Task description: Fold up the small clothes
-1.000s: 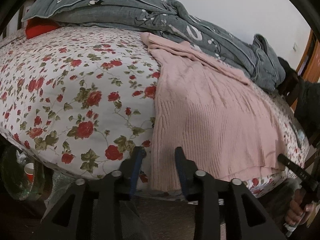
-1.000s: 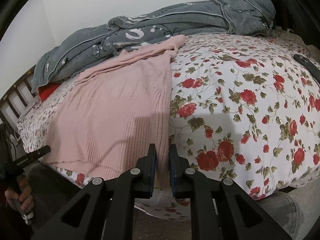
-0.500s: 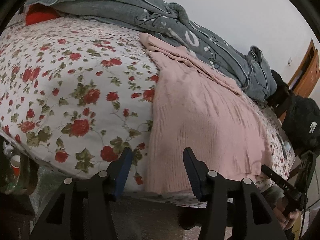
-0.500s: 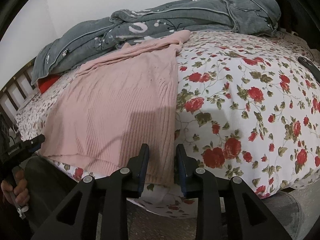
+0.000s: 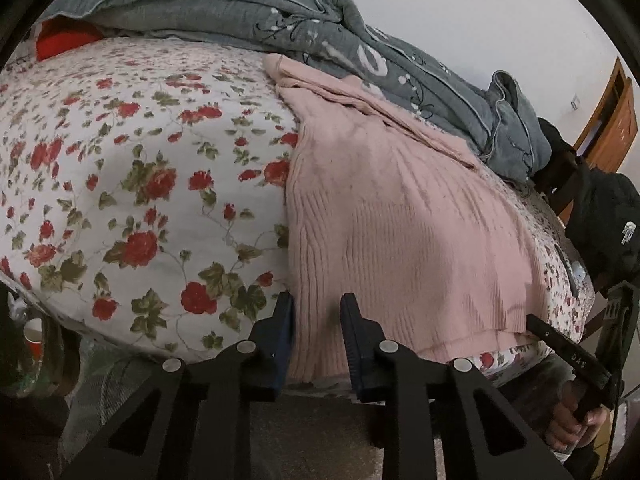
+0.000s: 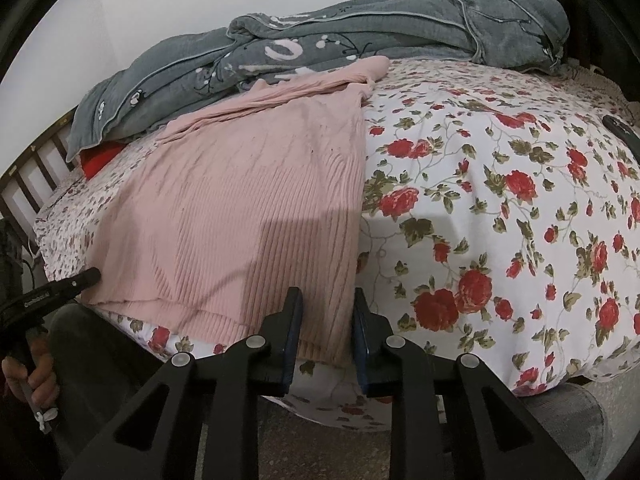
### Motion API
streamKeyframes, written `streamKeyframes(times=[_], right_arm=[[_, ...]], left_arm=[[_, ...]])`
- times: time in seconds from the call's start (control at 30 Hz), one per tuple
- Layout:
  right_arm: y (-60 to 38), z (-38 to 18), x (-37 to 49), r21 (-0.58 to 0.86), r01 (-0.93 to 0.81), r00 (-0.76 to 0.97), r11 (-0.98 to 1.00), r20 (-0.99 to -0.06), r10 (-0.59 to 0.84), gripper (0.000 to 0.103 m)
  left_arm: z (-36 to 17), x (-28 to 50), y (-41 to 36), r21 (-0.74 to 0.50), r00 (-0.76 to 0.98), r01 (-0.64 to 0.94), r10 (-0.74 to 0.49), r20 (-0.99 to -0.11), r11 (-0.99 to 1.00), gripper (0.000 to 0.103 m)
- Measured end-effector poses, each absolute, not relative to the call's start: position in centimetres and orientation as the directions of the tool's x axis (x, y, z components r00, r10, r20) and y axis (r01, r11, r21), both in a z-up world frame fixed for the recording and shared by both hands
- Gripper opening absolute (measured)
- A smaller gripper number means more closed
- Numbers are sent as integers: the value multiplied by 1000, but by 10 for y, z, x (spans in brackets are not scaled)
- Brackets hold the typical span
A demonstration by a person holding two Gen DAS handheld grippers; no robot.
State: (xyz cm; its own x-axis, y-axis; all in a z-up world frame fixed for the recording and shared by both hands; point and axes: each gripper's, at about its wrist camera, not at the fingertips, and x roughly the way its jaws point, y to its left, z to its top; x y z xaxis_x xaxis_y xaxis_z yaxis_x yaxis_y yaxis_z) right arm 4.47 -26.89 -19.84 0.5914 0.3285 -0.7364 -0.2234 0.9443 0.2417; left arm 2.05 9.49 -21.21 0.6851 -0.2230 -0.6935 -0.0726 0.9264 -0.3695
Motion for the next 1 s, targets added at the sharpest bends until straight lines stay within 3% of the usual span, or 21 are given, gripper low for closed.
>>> streamKeyframes(times=[0.1, 0.17, 0.2, 1.0], right_arm=[[-269, -199, 44, 245, -223, 592, 944, -735, 330, 24], [-268, -198, 43, 235, -223, 595, 946, -736, 324, 11], [-267, -197, 42, 232, -230, 597, 945, -733, 325, 7], [-285, -132, 34, 372, -185, 687, 909, -612, 391, 5]], left_arm=[[-213, 20, 97, -378, 684, -69, -232, -691, 923, 22], [-212, 19, 96, -384, 690, -58, -241, -682, 922, 19], [-212, 18, 96, -385, 691, -49, -247, -679, 921, 10], [-143, 8, 101, -416, 718, -64, -248, -650, 907, 7]])
